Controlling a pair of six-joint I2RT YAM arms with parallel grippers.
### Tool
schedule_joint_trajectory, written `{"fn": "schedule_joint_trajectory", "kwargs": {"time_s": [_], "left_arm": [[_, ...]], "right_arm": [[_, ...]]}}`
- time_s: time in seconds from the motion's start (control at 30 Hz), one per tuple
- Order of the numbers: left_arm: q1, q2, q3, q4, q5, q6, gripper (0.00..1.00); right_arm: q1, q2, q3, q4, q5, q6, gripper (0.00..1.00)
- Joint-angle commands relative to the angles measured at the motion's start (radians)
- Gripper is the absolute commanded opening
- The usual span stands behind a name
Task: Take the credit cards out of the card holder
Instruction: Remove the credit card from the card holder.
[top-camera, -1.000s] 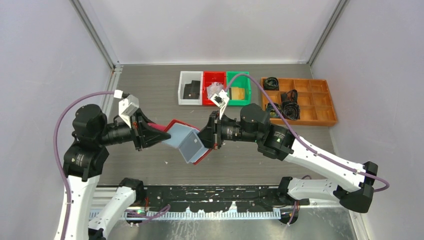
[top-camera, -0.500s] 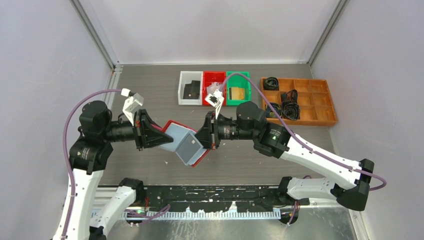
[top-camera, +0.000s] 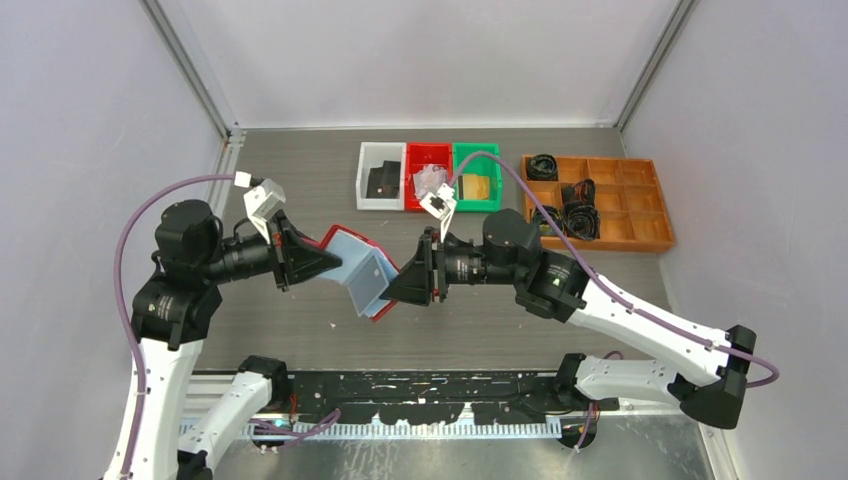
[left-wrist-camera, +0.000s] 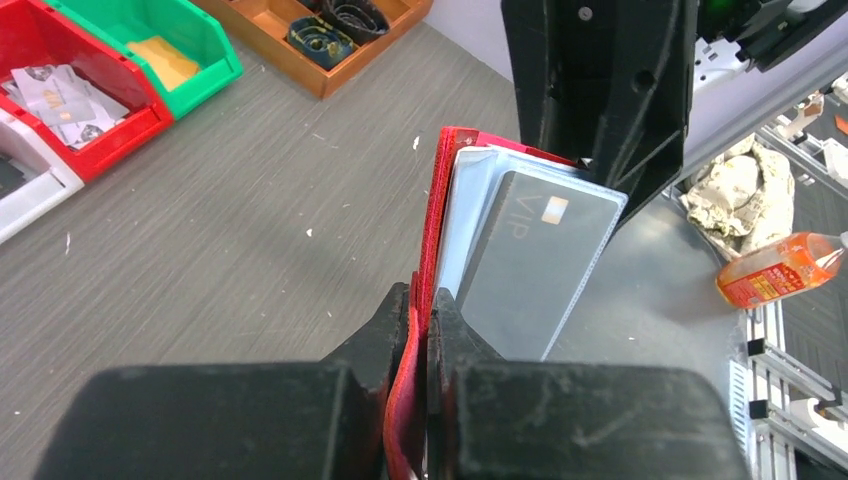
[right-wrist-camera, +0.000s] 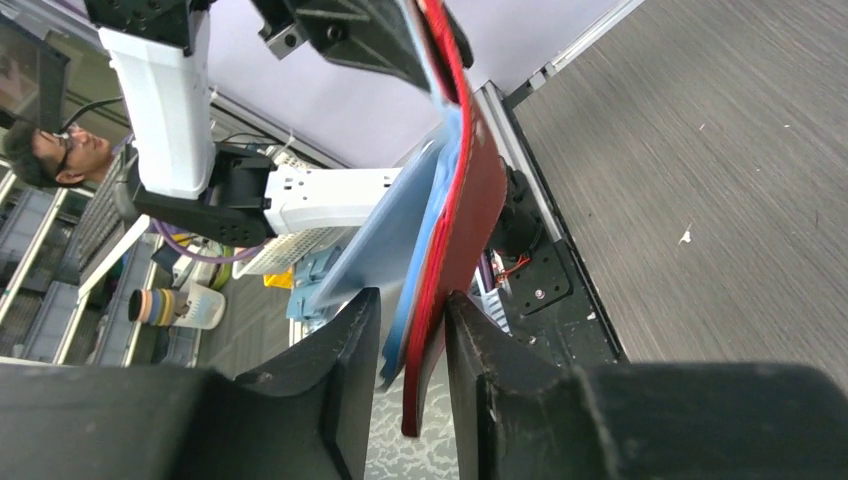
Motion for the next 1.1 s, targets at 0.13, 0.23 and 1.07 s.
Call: {"fn": "schedule_joint_trajectory", "kwargs": {"time_s": [0.13, 0.23, 1.07], "left_arm": [[0.006, 0.019, 0.062, 0.084, 0.010, -0.093, 0.00], [0.006, 0.023, 0.061, 0.101, 0.051, -0.130, 0.00], [0.006, 0.033, 0.059, 0.155, 0.183, -0.230, 0.00]], "right_arm": [[0.000, -0.078, -0.019, 0.061, -0.085, -0.002, 0.38], [0.001, -0.077, -0.018, 0.077, -0.084, -0.003, 0.32], [0.001, -0.163, -0.042, 0.049, 0.062, -0.060, 0.29]]}}
